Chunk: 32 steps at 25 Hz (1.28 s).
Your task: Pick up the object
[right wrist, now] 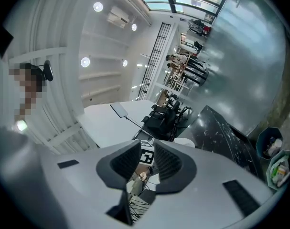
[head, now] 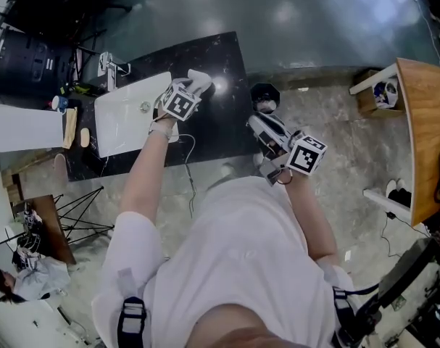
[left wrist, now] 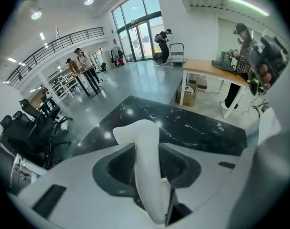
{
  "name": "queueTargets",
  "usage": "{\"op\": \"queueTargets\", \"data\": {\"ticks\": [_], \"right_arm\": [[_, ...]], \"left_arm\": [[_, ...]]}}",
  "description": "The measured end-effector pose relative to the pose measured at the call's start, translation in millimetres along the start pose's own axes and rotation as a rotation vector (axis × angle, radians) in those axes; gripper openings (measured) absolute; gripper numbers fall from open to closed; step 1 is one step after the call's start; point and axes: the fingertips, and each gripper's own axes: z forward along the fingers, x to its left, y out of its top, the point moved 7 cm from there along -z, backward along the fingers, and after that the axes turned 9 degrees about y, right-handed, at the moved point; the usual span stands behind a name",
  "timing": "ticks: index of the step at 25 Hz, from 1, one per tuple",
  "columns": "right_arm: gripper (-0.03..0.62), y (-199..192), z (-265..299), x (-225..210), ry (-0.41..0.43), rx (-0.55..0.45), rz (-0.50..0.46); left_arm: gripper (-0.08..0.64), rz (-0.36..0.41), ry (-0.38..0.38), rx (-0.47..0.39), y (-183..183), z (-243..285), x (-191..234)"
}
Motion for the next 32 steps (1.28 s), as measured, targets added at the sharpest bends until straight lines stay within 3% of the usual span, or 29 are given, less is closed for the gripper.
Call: {"op": "queueTargets", "data": {"ticks": [10, 14, 16, 18, 23, 32], "right_arm": [[0.078, -2, -7, 1, -0.014, 0.0, 0.001], [0.078, -4, -7, 0, -0.017, 0.001, 0.003], [0.078, -3, -6, 0, -0.019, 0.0, 0.003], [0.078, -2, -7, 0, -0.022, -0.004, 0.001], [0.078, 5, -12, -6, -0.037, -0.029, 0.004], [0.078, 8, -8, -9, -0.024, -0.036, 0.003]], "left_arm": [[0.167, -0.127, -0.063, 0.001, -3, -5, 4], [0.171, -0.106, -0.06, 0.006, -7, 1, 2], [0.165, -0.059, -0.053, 0.079, -22, 17, -1], [0.153, -0.073, -0.026, 0.141, -37, 29, -2], [0.153, -0.106, -0.006, 0.08, -27, 28, -1], [0.153, -0.123, -0.011, 0.112, -33, 30, 0]]}}
